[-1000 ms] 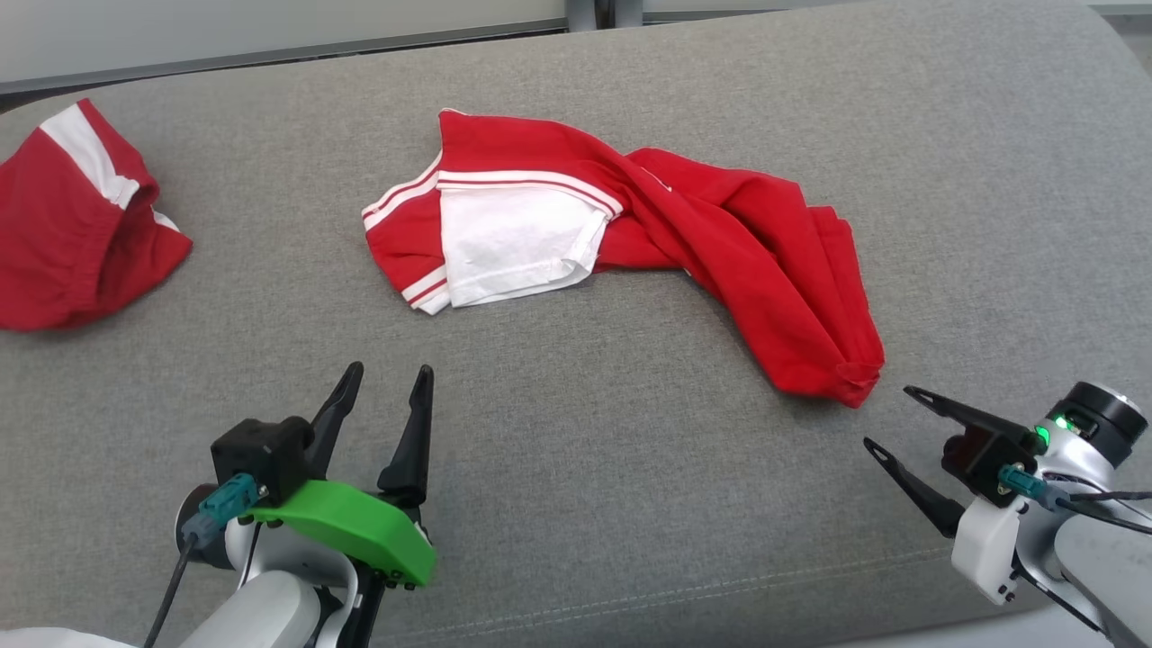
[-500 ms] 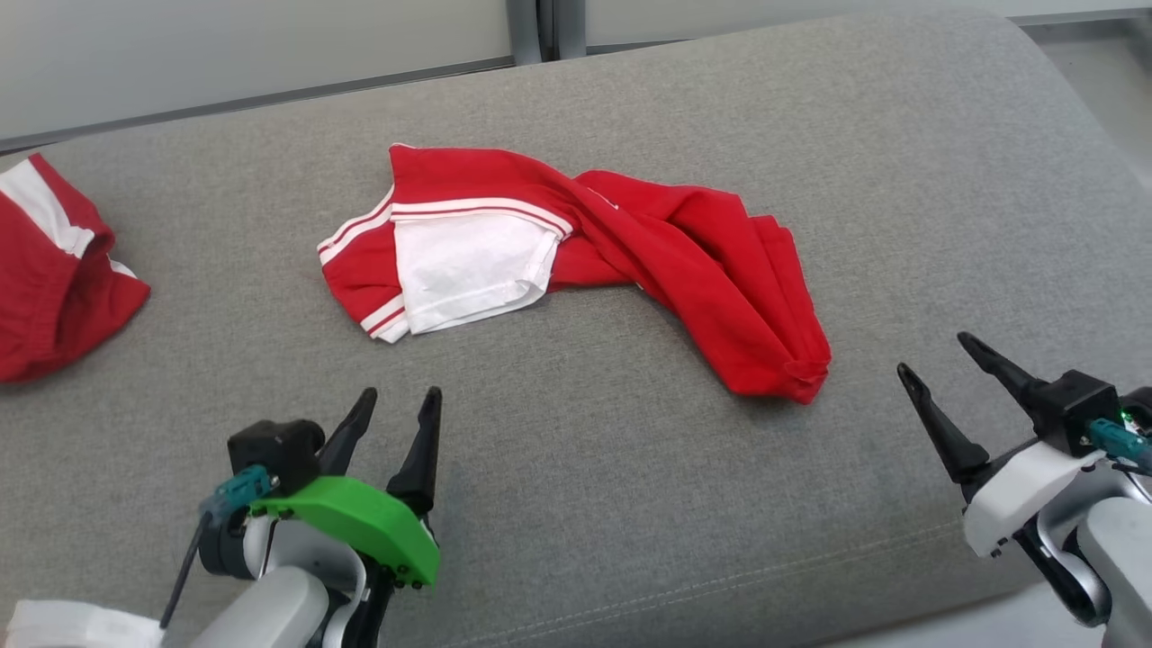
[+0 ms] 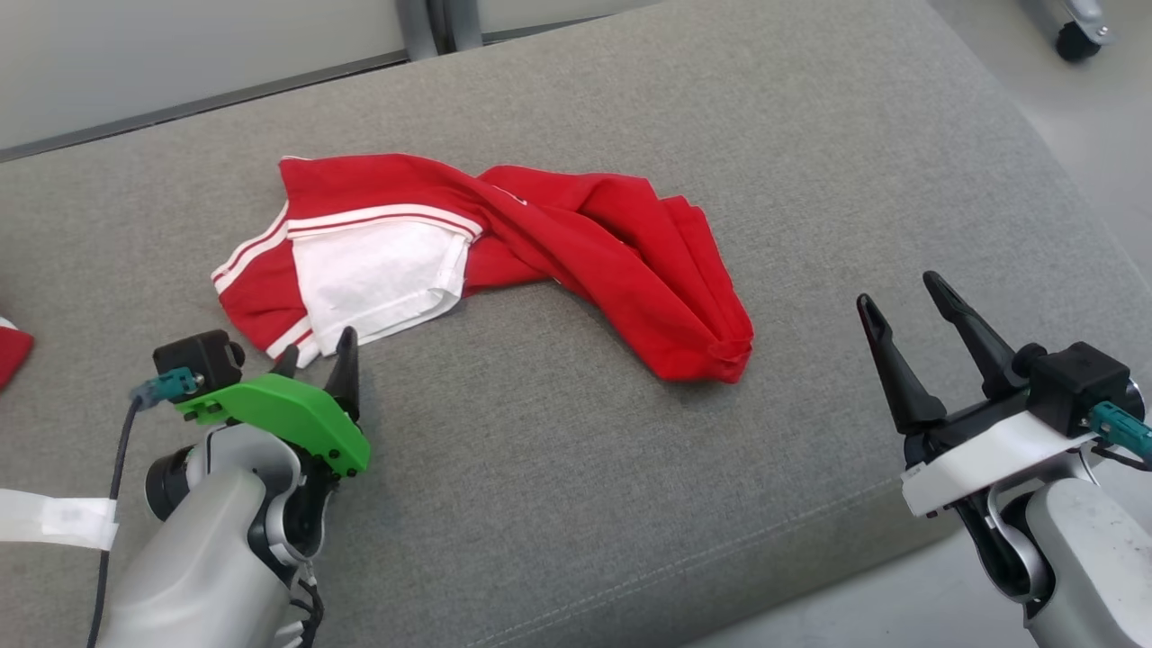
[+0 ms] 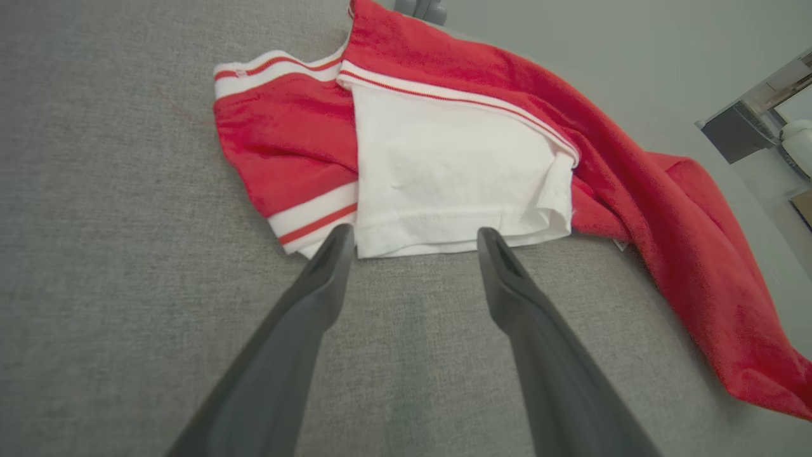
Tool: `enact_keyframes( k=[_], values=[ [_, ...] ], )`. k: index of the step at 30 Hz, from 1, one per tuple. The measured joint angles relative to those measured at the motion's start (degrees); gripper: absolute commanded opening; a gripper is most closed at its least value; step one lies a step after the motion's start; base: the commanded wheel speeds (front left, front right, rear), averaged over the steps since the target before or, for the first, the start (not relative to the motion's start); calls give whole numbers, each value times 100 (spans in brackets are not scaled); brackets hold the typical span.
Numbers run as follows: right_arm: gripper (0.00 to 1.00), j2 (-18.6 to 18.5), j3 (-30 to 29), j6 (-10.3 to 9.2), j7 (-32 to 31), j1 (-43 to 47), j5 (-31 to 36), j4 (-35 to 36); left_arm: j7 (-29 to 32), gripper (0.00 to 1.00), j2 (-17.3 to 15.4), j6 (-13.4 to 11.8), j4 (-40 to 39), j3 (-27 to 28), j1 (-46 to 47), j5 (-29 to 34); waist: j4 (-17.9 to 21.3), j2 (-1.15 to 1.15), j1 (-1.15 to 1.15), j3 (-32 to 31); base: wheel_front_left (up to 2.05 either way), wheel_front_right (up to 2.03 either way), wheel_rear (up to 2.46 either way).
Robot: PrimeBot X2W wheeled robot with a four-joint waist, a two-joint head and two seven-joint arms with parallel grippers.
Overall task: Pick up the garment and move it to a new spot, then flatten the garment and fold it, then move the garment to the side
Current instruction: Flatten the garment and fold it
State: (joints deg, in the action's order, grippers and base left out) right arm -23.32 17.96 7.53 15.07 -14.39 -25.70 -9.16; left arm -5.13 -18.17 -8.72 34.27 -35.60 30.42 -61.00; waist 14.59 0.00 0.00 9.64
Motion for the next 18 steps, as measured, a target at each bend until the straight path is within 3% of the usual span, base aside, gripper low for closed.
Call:
enact_keyframes(
  k=[10, 18],
  values=[
    [100, 256, -421, 0, 0, 156, 71, 521, -182, 100, 19, 379, 1227, 111, 529, -41, 367, 0, 0, 463, 0, 0, 0],
    [100, 364, -544, 0, 0, 237, 163, 613, -415, 100, 165, 680, 1614, 64, 833, 12, 434, 0, 0, 633, 0, 0, 0]
  ],
)
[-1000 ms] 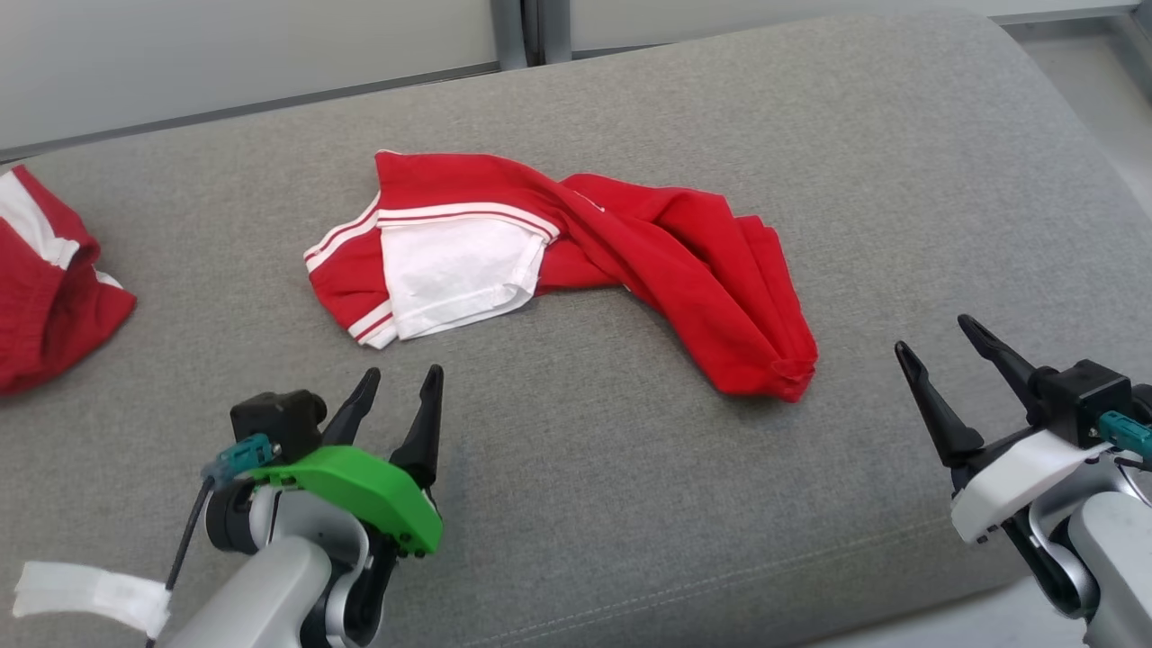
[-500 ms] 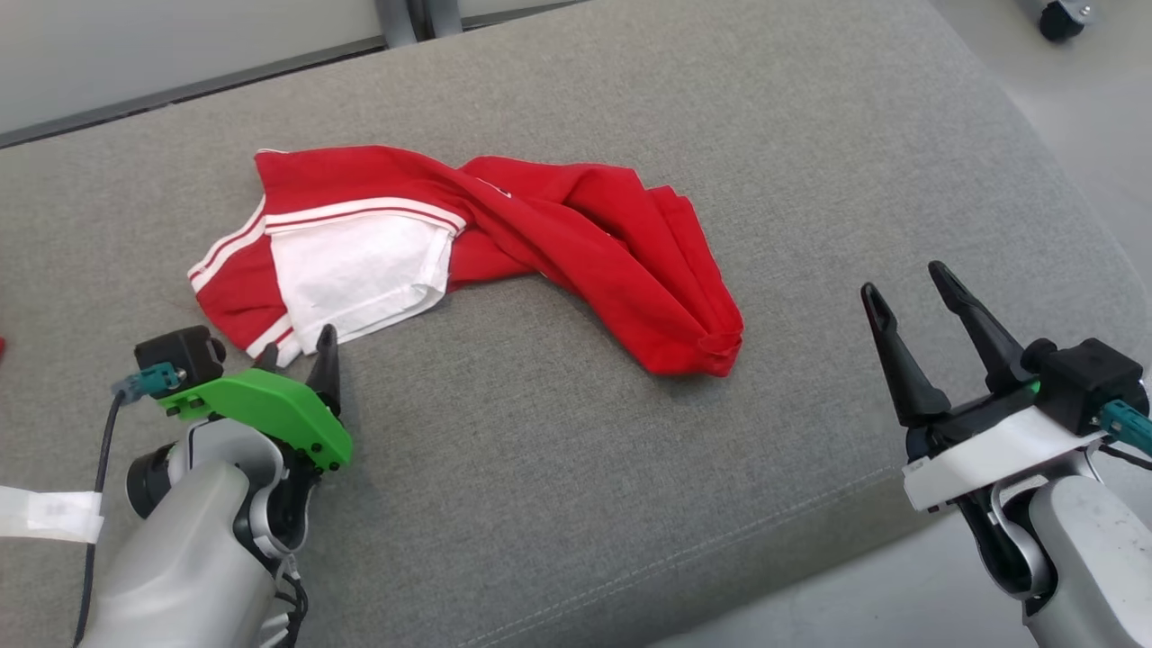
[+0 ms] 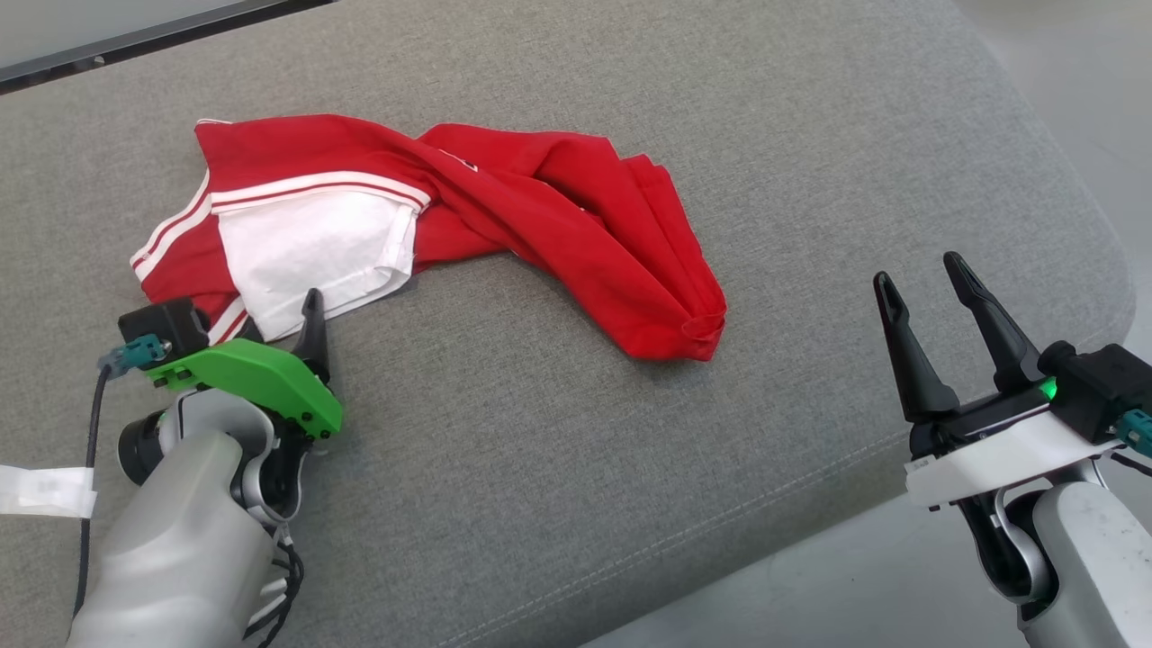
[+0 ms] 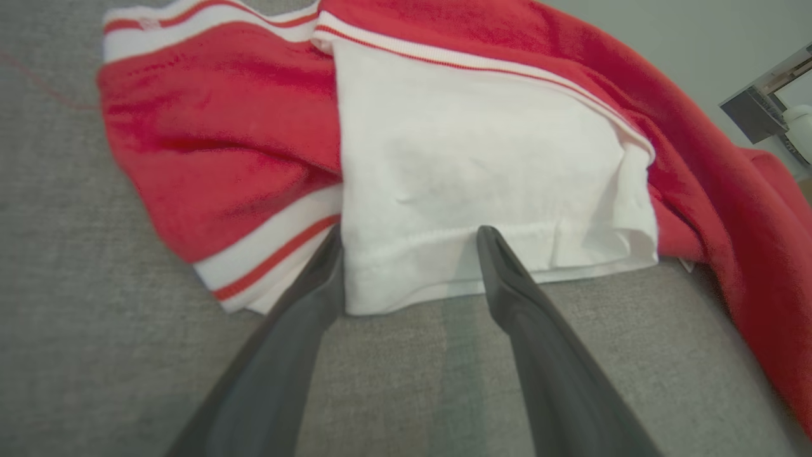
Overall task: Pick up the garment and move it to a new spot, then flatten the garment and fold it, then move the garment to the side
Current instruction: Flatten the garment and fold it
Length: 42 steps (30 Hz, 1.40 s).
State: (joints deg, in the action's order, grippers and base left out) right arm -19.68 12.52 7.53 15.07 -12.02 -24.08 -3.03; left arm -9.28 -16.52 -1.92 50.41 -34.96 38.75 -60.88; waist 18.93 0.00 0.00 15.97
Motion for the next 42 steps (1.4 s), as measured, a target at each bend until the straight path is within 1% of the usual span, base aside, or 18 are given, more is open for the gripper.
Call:
enact_keyframes(
  k=[4, 6, 7, 9, 10, 13, 14, 15, 16, 17, 18, 19, 25, 31, 37, 42],
  values=[
    [100, 60, -41, 0, 1, 16, 37, 0, -134, 100, 153, 103, 7, -51, 71, 45, -48, 0, 0, -5, 0, 0, 0],
    [100, 77, -59, 0, 0, 28, 60, -1, -176, 86, 220, 136, -8, -65, 71, 47, -75, 0, 0, -15, 0, 0, 0],
    [100, 87, -65, 0, 1, 34, 62, -2, -197, 82, 252, 141, -29, -77, 71, 53, -89, 0, 0, -22, 0, 0, 0],
    [100, 101, -66, 0, 0, 41, 74, -2, -247, 64, 293, 138, -56, -81, 71, 62, -114, 0, 0, -36, 0, 0, 0],
    [100, 105, -65, 0, 1, 42, 85, -3, -264, 60, 298, 136, -71, -77, 71, 67, -125, 0, 0, -43, 0, 0, 0],
    [100, 129, -52, 0, 1, 43, 97, -2, -338, 61, 308, 90, -122, -36, 71, 67, -149, 0, 0, -56, 0, 0, 0],
    [100, 137, -29, 0, 1, 43, 97, -2, -375, 51, 319, 58, -152, 4, 71, 64, -157, 0, 0, -55, 0, 0, 0],
    [100, 138, -13, 0, 0, 43, 97, -2, -375, 47, 323, 38, -153, 15, 71, 52, -159, 0, 0, -53, 0, 0, 0],
    [100, 138, 0, 0, 0, 42, 97, -2, -376, 40, 324, 20, -145, 14, 71, 51, -157, 0, 0, -50, 0, 0, 0],
    [100, 138, 14, 0, 0, 39, 97, -2, -387, 30, 323, -21, -127, 13, 71, 58, -154, 0, 0, -48, 0, 0, 0],
    [100, 138, 27, 0, 1, 34, 97, -2, -393, 8, 321, -45, -113, 24, 71, 62, -149, 0, 0, -47, 0, 0, 0],
    [100, 140, 32, 0, 0, 31, 98, -2, -411, 0, 319, -66, -102, 45, 72, 62, -147, 0, 0, -45, 0, 0, 0],
    [100, 140, -78, 0, 1, 63, 112, -5, -512, 0, 378, -53, -179, 141, 79, 120, -242, 0, 0, -96, 0, 0, 0],
    [100, 199, -169, 0, 1, 182, 101, -18, -567, 0, 492, -83, -588, 336, -225, 280, -422, 0, 0, -220, 0, 0, 0],
    [100, 240, -168, 0, 1, 261, 92, -134, -568, 0, 477, -375, -1582, 882, -1241, 742, -716, 0, 0, -377, 0, 0, 0],
    [100, 269, -271, 0, 0, 347, 92, -400, -569, 0, 469, -621, -2260, 1177, -2154, 971, -969, 0, 0, -498, 0, 0, 0]
  ],
)
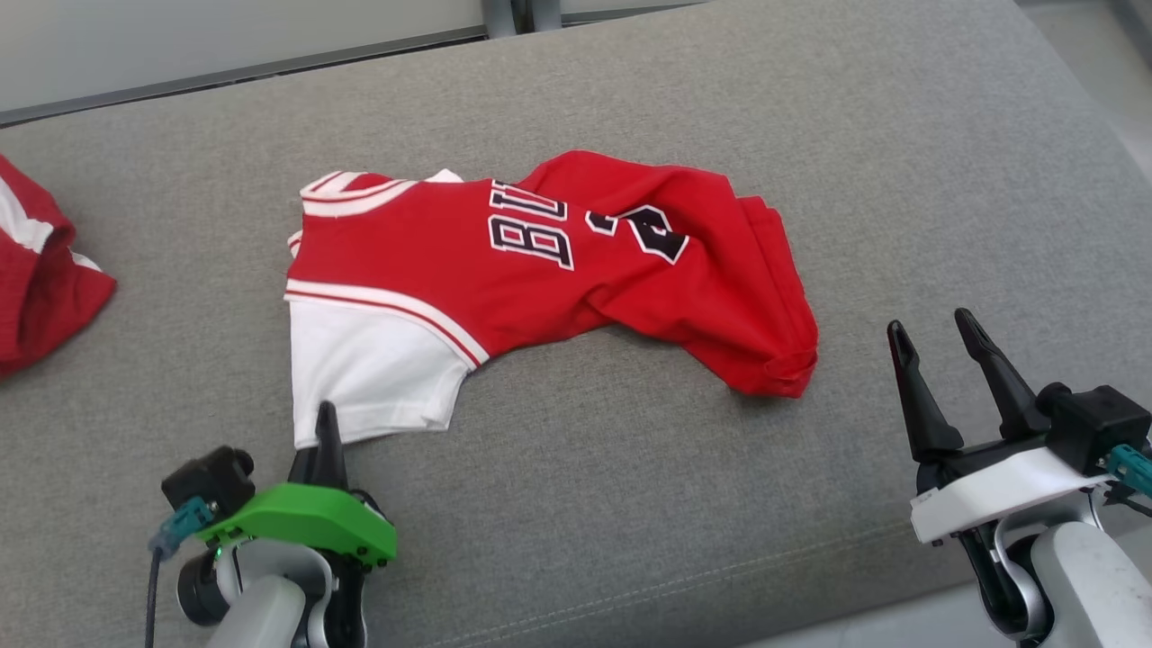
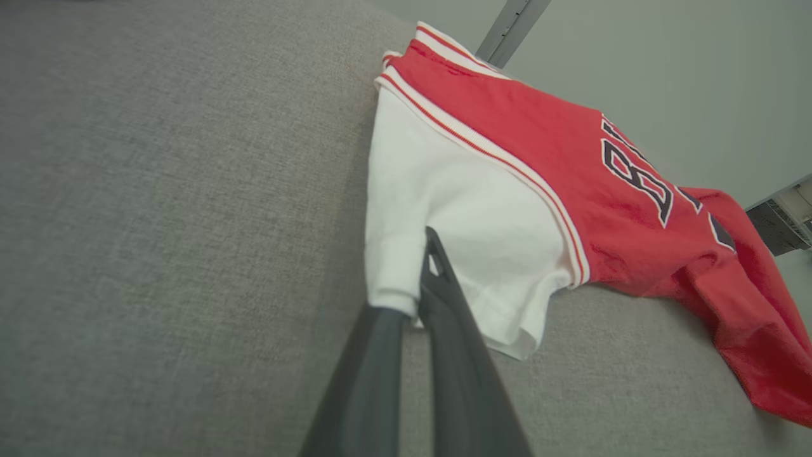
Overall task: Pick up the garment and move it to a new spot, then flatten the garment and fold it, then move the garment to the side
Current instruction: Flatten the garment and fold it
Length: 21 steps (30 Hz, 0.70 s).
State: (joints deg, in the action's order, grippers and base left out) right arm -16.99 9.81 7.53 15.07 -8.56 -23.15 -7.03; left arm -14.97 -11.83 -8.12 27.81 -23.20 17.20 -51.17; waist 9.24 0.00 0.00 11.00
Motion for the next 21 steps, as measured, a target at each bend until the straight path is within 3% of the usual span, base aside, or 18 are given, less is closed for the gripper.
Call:
enact_keyframes(
  k=[10, 17, 19, 20, 21],
  values=[
    [100, 123, -249, 0, -114, -48, 114, -687, -1, 0, 218, -245, -307, 209, -843, 115, -287, 0, 0, -235, 0, 0, 0],
    [100, 177, -286, 0, -550, -393, 280, -961, 59, 0, 348, -324, -169, 103, -973, 134, -418, 0, 0, -282, 0, 0, 0],
    [100, 144, -208, 0, -755, -627, 268, -1111, 78, 51, 381, -321, -115, 60, -970, 132, -470, 0, 0, -284, 0, 0, 0],
    [100, 118, -180, 0, -870, -764, 250, -1212, 79, 100, 390, -313, -93, 40, -959, 137, -499, 0, 0, -285, 0, 0, 0],
    [100, 69, -137, 0, -989, -909, 229, -1326, 83, 100, 400, -294, -73, 33, -947, 136, -533, 0, 0, -283, 0, 0, 0]
  ],
)
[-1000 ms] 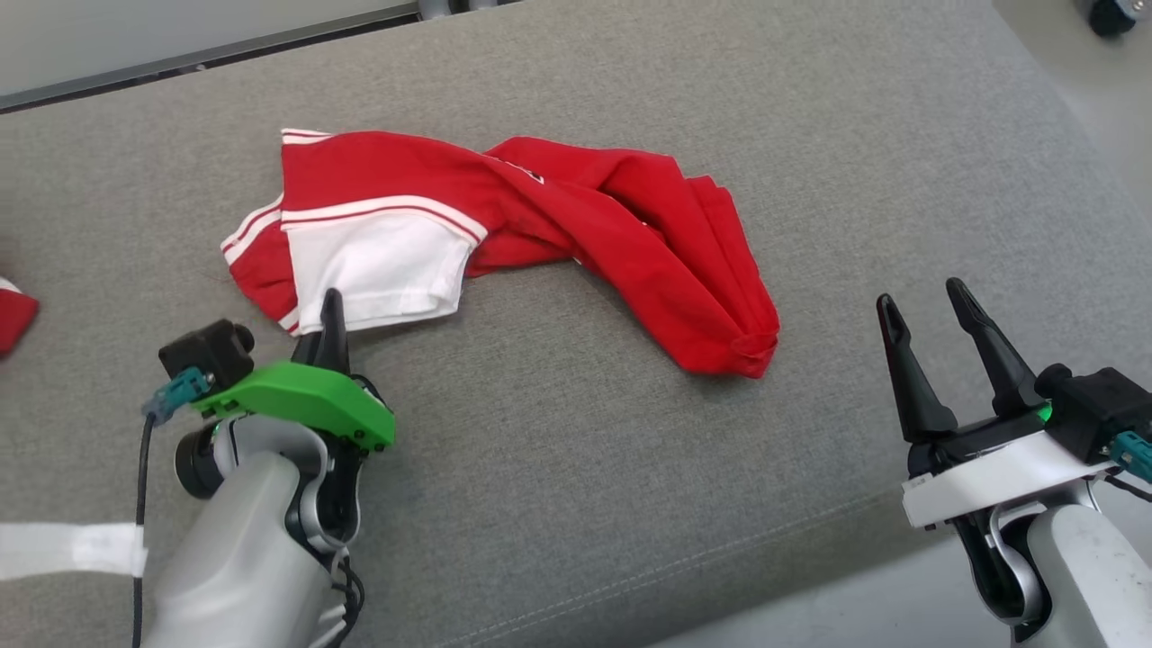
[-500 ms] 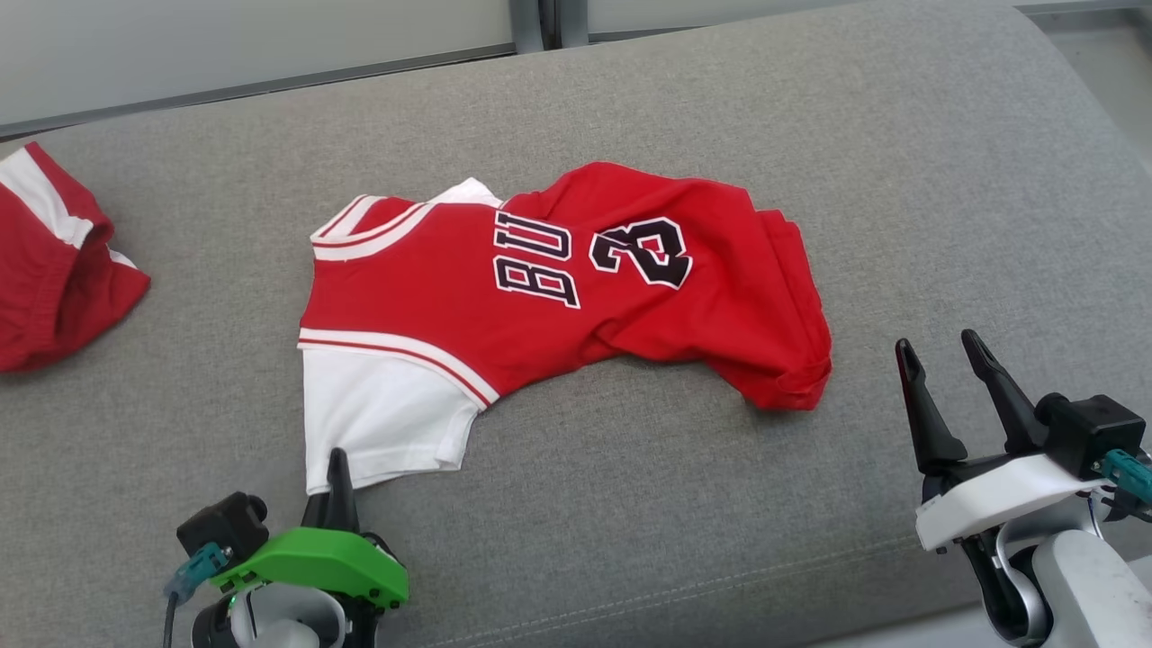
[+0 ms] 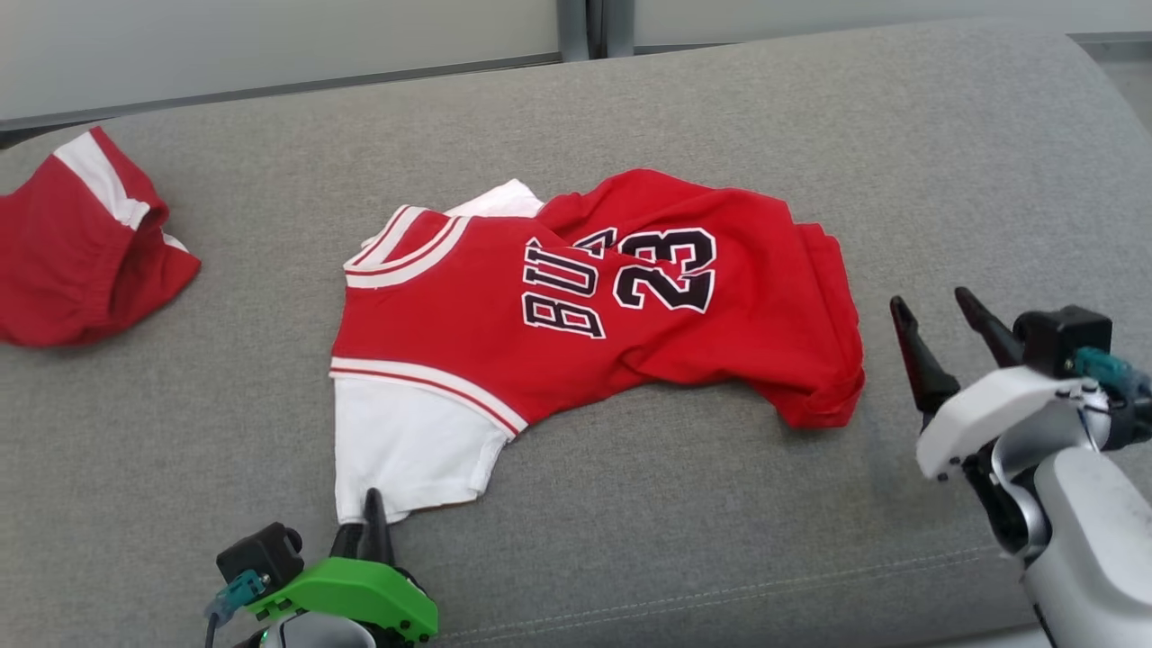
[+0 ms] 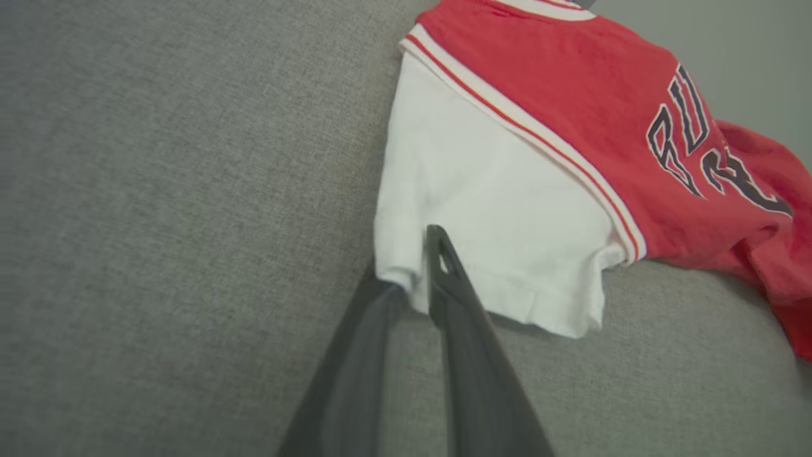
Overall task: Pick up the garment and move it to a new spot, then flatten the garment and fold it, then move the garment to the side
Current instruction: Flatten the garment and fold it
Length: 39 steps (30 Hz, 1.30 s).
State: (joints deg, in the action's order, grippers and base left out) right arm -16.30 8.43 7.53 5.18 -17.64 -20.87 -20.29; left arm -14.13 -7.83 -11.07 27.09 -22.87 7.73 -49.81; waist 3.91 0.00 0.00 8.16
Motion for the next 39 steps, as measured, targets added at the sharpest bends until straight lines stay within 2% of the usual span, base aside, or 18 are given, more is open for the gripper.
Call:
enact_keyframes(
  k=[5, 12, 17, 25, 27, 28, 29, 35, 39],
  values=[
    [100, -272, 176, 0, -550, -788, -297, -737, -8, 100, 13, 30, -80, -35, 94, 97, -248, 0, 0, 16, 0, 0, 0],
    [100, -576, 645, -1, -1414, -1741, -862, -1764, -57, 100, 13, 29, -606, -131, 191, 401, -776, 0, 0, 64, 0, 0, 0],
    [100, -620, 789, -1, -2014, -2221, -1234, -2528, -55, 100, 70, 31, -955, -296, 239, 514, -1223, 0, 0, 126, 0, 0, 0],
    [100, -693, 857, -1, -2231, -2707, -1161, -3652, -4, 100, 112, 21, -1427, -497, 268, 664, -1912, 0, 0, 265, 0, 0, 0],
    [74, -676, 886, 0, -2195, -2753, -1158, -3796, 3, 100, 109, -3, -1510, -524, 270, 690, -2064, 0, 0, 299, 0, 0, 0],
    [30, -697, 935, 0, -2141, -2787, -1115, -3831, 18, 100, 107, -5, -1550, -534, 270, 702, -2134, 0, 0, 316, 0, 0, 0],
    [0, -735, 983, 0, -2011, -2833, -1058, -3845, 20, 100, 107, -12, -1578, -536, 270, 702, -2203, 0, 0, 333, 0, 0, 0],
    [0, -795, 1152, 0, -910, -3279, -751, -3824, 19, 100, 96, -75, -1686, -523, 253, 706, -2469, 0, 0, 442, 0, 0, 0],
    [0, -768, 1340, 0, -590, -3535, -712, -3831, 16, 100, 91, -103, -1701, -515, 235, 706, -2476, 0, 0, 485, 0, 0, 0]
  ],
)
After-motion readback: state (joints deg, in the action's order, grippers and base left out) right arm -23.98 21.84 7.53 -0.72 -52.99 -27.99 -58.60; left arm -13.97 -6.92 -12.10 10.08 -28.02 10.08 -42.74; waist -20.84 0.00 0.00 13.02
